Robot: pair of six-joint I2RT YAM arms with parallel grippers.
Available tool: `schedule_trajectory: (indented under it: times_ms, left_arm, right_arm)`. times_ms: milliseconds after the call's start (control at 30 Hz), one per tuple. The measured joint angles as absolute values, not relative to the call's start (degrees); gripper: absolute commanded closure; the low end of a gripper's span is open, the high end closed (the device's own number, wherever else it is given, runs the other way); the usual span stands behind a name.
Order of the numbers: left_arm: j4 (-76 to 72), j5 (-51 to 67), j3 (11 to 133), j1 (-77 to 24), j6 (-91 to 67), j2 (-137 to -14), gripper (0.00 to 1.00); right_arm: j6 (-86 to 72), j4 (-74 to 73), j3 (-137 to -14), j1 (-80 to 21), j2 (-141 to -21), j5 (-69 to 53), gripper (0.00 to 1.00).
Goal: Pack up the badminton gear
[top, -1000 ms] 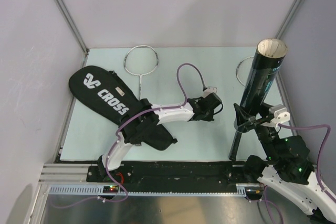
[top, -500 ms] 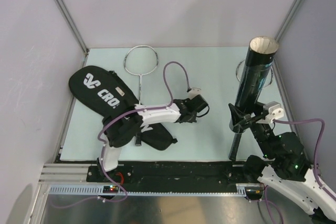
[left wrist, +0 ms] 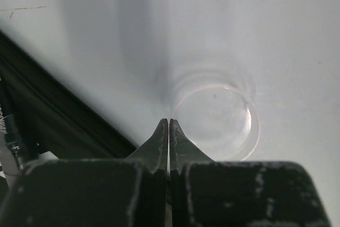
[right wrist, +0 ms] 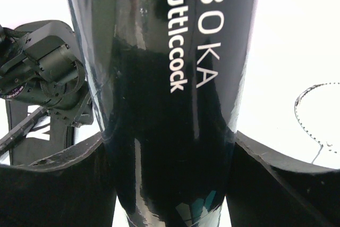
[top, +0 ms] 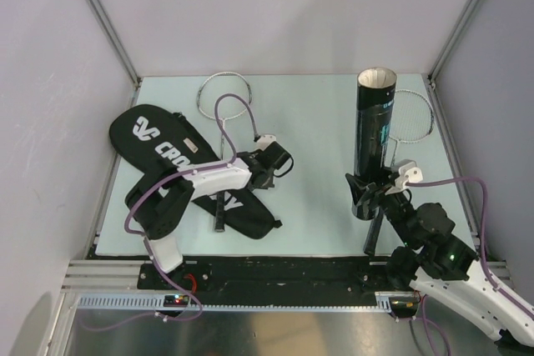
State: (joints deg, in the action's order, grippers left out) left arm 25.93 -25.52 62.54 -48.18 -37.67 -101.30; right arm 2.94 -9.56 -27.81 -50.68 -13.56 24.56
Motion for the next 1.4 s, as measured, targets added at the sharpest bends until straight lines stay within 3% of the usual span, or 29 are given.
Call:
schedule_trajectory:
  times_ms: [100,300,400,700,1167,1300,1400]
  left_arm:
    - [26.2,-25.5,61.7,-46.8,-36.9,-101.2,0.96]
    - [26.4,-25.6,60.6,-44.2,-35.0,-99.5,0.53]
    - [26.7,-25.4,60.5,-44.0,-33.4,-97.4,0.46]
    - [26.7,-22.0,62.3,-46.7,-27.3,-92.3,0.46]
    - [25.4,-14.8,66.3,-48.9,-25.4,-104.3,0.52]
    - [24.9,-14.7,66.5,-48.9,-25.4,-106.1,0.59]
    - [24.4,-14.8,67.4,-48.9,-25.2,-106.9,0.71]
  right_arm:
    - [2.5,-9.5,-27.6,-50.7,-13.9,24.6,0.74]
    - [1.5,-9.6,-26.2,-50.7,-13.9,24.6,0.74]
    - [1.4,-9.6,-25.9,-50.7,-13.9,24.6,0.74]
    - [1.4,-8.4,-25.9,-50.7,-15.4,24.6,0.74]
    - [1.5,-6.4,-25.8,-50.8,-16.5,24.4,0.74]
    - [1.5,-6.1,-25.8,-50.8,-16.5,24.4,0.75]
    - [1.7,-5.7,-25.8,-50.8,-16.6,24.4,0.74]
